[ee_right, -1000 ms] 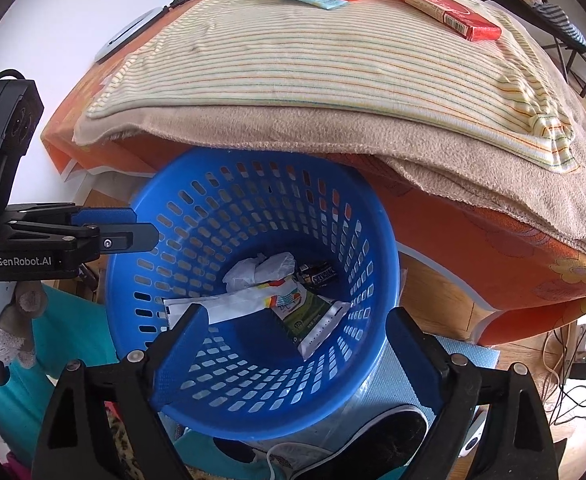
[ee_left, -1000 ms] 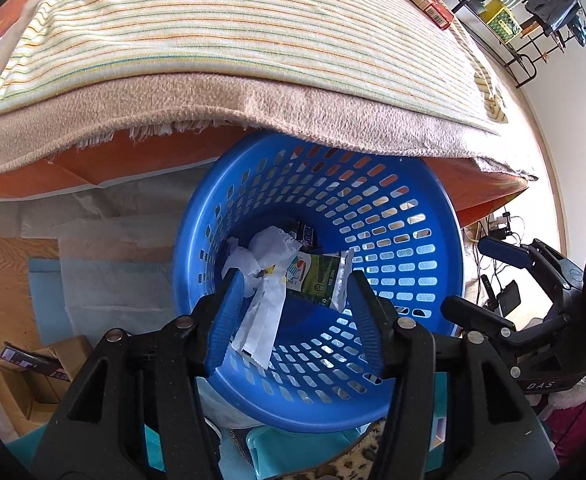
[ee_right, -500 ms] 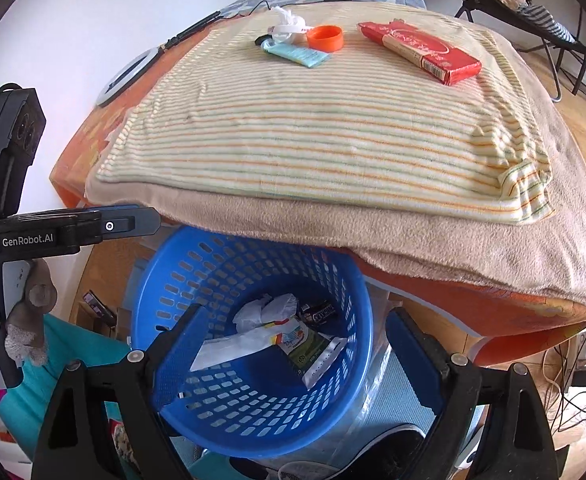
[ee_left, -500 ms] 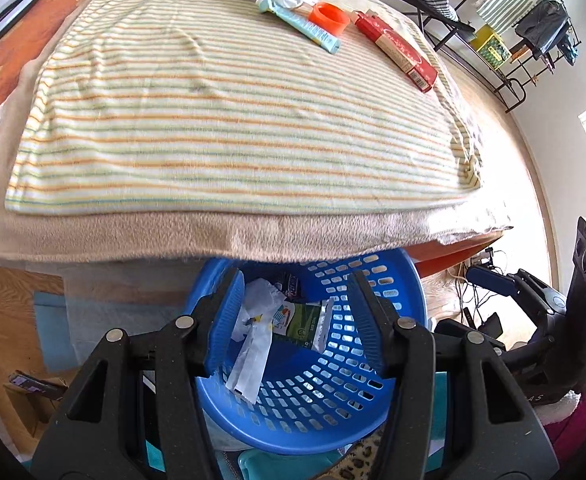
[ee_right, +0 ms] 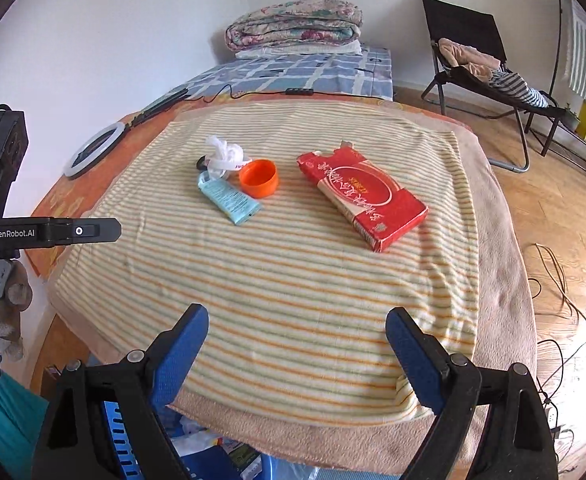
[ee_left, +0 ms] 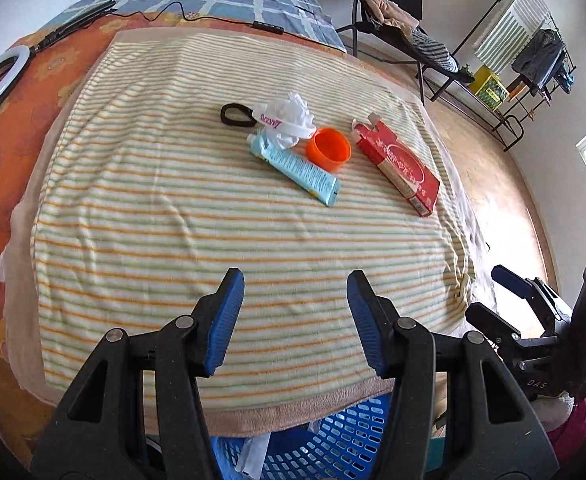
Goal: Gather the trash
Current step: 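Move both tools back over the towel toward the remaining trash, then grasp the white tissue with the left tool while the right tool grasps the red box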
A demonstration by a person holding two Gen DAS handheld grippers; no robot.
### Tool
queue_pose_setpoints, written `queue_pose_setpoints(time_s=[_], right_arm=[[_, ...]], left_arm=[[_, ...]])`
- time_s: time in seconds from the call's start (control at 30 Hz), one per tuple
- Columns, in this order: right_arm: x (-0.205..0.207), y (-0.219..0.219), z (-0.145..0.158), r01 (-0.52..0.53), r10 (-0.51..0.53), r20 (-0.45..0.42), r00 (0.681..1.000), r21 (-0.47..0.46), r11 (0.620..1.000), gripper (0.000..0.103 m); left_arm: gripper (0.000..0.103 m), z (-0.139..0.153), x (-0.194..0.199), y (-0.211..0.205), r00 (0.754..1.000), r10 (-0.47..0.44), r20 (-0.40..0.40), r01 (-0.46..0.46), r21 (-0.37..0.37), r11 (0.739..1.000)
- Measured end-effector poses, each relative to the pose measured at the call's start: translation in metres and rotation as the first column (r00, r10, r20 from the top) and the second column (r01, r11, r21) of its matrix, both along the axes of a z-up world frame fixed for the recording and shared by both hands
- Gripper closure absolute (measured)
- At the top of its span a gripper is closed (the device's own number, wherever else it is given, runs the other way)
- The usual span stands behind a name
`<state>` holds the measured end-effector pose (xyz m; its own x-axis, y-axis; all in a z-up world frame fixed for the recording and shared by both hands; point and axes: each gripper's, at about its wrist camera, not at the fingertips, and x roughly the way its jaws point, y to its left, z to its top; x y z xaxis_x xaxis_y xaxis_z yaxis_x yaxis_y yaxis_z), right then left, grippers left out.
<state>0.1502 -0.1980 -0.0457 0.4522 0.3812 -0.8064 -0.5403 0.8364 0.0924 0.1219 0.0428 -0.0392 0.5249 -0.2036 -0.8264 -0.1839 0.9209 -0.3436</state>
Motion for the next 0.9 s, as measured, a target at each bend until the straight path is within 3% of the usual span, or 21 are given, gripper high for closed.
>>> queue_pose_setpoints(time_s=[0.27, 0.4, 0.77, 0.87, 0.9], right_arm=[[0.082, 0.008, -0.017, 0.021, -0.022, -0.049, 0.999, -0.030, 0.999, 0.010], [0.115, 0.013, -0.027, 0.028, -0.031, -0.063, 0.998, -0.045, 0.999, 0.003], [0.156, 0.041, -0.053, -0.033, 0.026, -0.057, 0.998, -0.138, 0.990, 0.000], [0.160, 0.046, -0.056, -0.033, 0.025, -0.049, 0.998, -0.158, 0.987, 0.000], [0.160, 0.047, -0.058, -0.037, 0.029, -0.050, 0.998, -0.163, 0.986, 0.000]], left_arm=[[0.048, 0.008, 0.074, 0.016, 0.999, 0.003, 0.049, -0.004, 0.006, 1.000], [0.048, -0.001, 0.102, 0.017, 0.999, -0.006, 0.039, 0.006, -0.006, 1.000], [0.048, -0.026, 0.155, 0.007, 1.000, -0.028, 0.002, 0.028, 0.054, 0.998], [0.050, -0.033, 0.163, 0.004, 1.000, -0.030, -0.007, 0.031, 0.086, 0.996], [0.056, -0.034, 0.165, 0.002, 0.999, -0.032, -0.008, 0.033, 0.095, 0.995]])
